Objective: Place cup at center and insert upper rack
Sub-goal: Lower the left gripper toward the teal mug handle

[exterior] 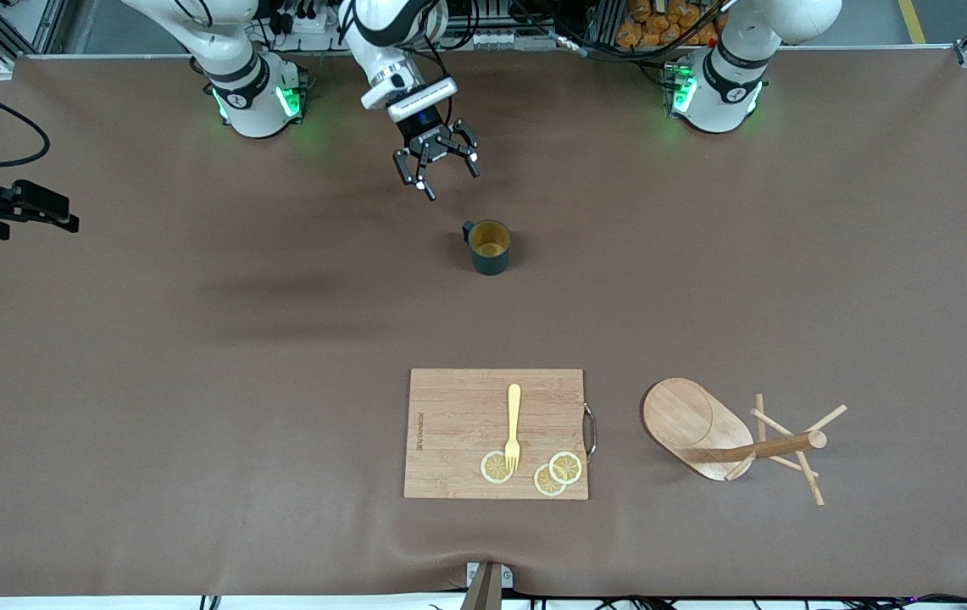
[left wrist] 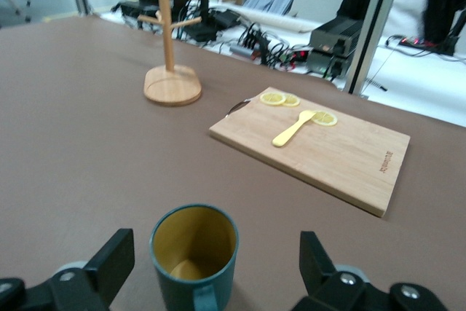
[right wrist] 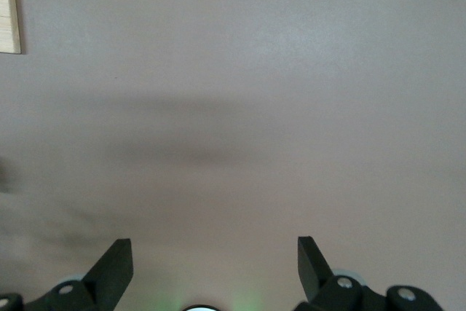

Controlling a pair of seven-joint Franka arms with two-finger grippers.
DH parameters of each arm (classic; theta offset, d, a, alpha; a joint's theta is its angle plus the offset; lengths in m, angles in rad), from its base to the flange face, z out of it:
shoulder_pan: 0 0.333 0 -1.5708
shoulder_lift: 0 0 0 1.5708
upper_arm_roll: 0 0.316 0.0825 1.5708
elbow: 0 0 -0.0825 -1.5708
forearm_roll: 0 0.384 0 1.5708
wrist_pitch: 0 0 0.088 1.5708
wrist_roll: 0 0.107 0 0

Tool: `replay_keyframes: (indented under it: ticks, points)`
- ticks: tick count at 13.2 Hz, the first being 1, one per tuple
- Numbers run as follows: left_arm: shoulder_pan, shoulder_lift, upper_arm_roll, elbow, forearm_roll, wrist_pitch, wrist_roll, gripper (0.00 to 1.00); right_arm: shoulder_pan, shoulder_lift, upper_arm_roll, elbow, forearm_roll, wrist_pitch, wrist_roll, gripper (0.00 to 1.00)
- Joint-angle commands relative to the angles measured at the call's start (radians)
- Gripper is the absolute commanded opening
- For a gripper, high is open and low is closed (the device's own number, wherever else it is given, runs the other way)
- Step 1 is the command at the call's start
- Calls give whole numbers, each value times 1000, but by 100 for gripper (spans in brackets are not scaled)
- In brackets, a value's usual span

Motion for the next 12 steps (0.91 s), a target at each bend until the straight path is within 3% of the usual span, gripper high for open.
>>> replay_keyframes:
  ticks: [1,4,6,12]
  points:
    - [-5,53,12,48,47,-21,-1,100,-6,-28,0,-22,-11,3,9,100]
    - [-33,126,50,57,60,-29,1,100,2,-25,2,-22,-26,12,10,100]
    - [-50,183,74,137,67,-29,1,100,3,-25,3,-24,-29,13,10,100]
    - [-77,241,116,165,68,-29,-2,100,0,-27,3,-24,-29,4,10,100]
